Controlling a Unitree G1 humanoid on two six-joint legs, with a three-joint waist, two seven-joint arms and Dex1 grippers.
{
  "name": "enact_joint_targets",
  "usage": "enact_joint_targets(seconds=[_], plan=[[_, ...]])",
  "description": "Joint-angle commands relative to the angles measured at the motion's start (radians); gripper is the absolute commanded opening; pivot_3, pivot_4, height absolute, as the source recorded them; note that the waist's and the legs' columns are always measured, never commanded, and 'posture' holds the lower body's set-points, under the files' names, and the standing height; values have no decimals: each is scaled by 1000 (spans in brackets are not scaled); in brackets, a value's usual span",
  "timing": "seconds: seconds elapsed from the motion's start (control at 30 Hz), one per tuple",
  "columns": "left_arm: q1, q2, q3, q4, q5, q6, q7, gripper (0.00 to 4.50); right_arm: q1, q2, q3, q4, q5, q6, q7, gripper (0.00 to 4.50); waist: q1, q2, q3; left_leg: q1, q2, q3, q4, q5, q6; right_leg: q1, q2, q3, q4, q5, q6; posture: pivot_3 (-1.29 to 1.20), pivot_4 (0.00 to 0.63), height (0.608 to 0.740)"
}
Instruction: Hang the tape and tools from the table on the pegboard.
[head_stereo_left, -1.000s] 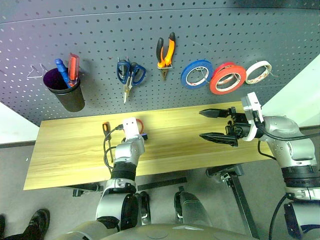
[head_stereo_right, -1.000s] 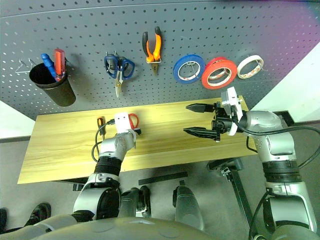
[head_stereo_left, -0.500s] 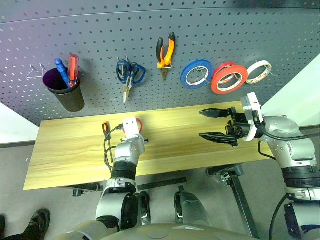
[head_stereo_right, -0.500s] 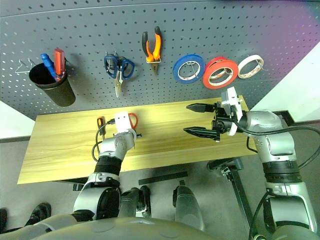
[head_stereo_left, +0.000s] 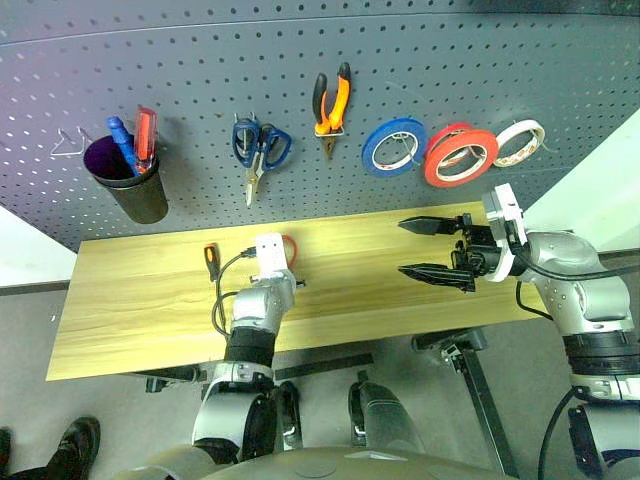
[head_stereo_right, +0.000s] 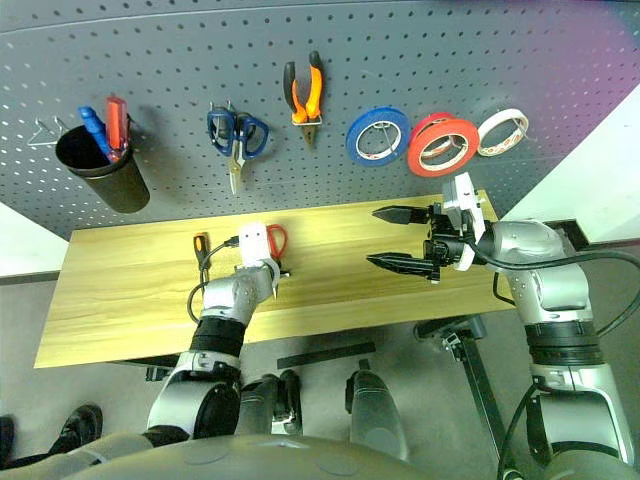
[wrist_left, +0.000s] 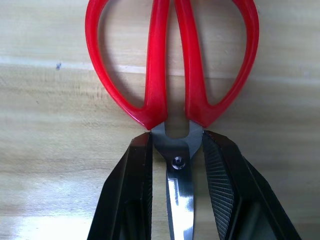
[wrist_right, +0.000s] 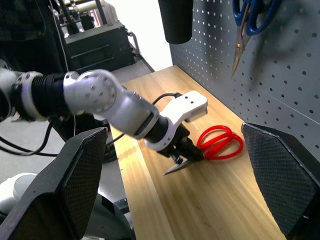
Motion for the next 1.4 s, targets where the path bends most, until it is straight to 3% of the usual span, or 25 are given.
enact_joint_targets(seconds=[0.03,0.33,0.43,1.4], plan=[[48,2,-21,-132,27,6,-5,1104,-14,-5,-28,-23,18,-6,7,4500,-3,1,2,0,0,0,0,0,0,0,0,0,0,0,0,-277,264,740],[196,34,-130,-395,82,66,-66,1104,-27,3,-30,-3,30,-2,20,4500,-1,1,3,-1,0,0,0,0,0,0,-1,-1,-1,0,0,-261,259,740],[233,90,-187,-454,99,-47,-146,1104,-42,6,-37,10,48,13,31,4500,0,1,3,-1,0,0,0,0,0,0,-1,-1,-1,0,0,-251,255,740],[423,201,-325,-780,294,-292,-243,1104,-119,-13,-48,119,68,52,139,4500,5,2,3,-2,0,0,0,-1,2,0,-1,-1,-4,-1,-3,-219,251,740]])
